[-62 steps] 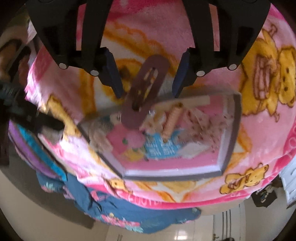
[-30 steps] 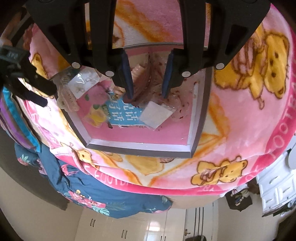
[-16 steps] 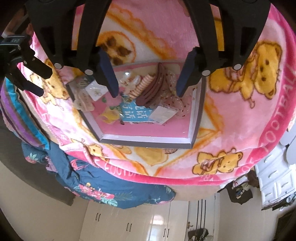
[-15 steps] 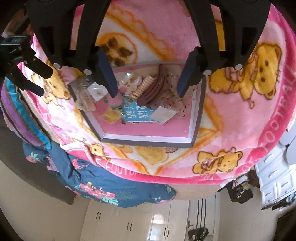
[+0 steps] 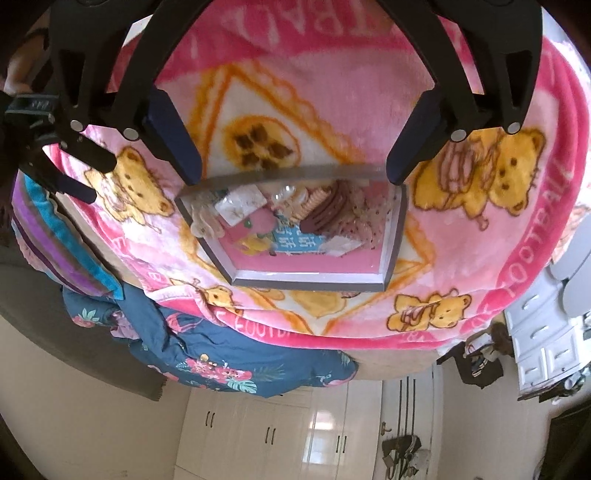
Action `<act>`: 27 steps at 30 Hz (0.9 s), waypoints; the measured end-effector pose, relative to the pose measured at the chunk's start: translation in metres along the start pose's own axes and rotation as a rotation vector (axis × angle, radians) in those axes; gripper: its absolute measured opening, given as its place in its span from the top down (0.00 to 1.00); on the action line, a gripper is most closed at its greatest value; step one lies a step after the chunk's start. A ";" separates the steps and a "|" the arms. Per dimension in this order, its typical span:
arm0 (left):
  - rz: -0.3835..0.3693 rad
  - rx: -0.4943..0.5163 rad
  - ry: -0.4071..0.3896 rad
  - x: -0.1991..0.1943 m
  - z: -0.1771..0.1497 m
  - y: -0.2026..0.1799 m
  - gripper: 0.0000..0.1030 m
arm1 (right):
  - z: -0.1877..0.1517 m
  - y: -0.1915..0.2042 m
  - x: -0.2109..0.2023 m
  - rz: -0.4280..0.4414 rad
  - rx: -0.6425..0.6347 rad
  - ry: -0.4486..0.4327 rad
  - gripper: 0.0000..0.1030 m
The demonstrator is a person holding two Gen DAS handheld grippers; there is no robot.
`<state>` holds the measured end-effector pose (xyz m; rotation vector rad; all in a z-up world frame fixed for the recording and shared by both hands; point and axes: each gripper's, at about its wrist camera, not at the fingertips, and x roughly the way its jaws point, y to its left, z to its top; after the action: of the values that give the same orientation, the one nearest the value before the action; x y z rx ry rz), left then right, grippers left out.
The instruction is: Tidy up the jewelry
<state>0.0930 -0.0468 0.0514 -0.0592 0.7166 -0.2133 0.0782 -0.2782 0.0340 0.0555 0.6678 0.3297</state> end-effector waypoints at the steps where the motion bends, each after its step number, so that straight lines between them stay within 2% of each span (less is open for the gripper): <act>1: 0.003 -0.002 0.000 -0.002 -0.003 0.000 0.09 | -0.002 0.000 -0.002 0.001 0.004 -0.001 0.04; 4: 0.007 -0.018 0.001 -0.010 -0.015 0.000 0.09 | -0.008 0.001 -0.008 0.002 0.008 -0.004 0.04; 9: 0.059 -0.028 0.001 -0.015 -0.039 -0.001 0.09 | -0.019 0.003 -0.013 0.010 0.024 -0.005 0.04; 17: 0.065 -0.047 0.037 -0.012 -0.080 0.000 0.09 | -0.042 0.002 -0.011 -0.021 0.057 0.007 0.04; 27: 0.074 -0.052 0.039 -0.003 -0.097 0.001 0.09 | -0.063 0.017 0.002 -0.030 0.052 0.018 0.04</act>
<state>0.0275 -0.0437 -0.0198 -0.0780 0.7623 -0.1249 0.0360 -0.2651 -0.0141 0.0925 0.6941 0.2838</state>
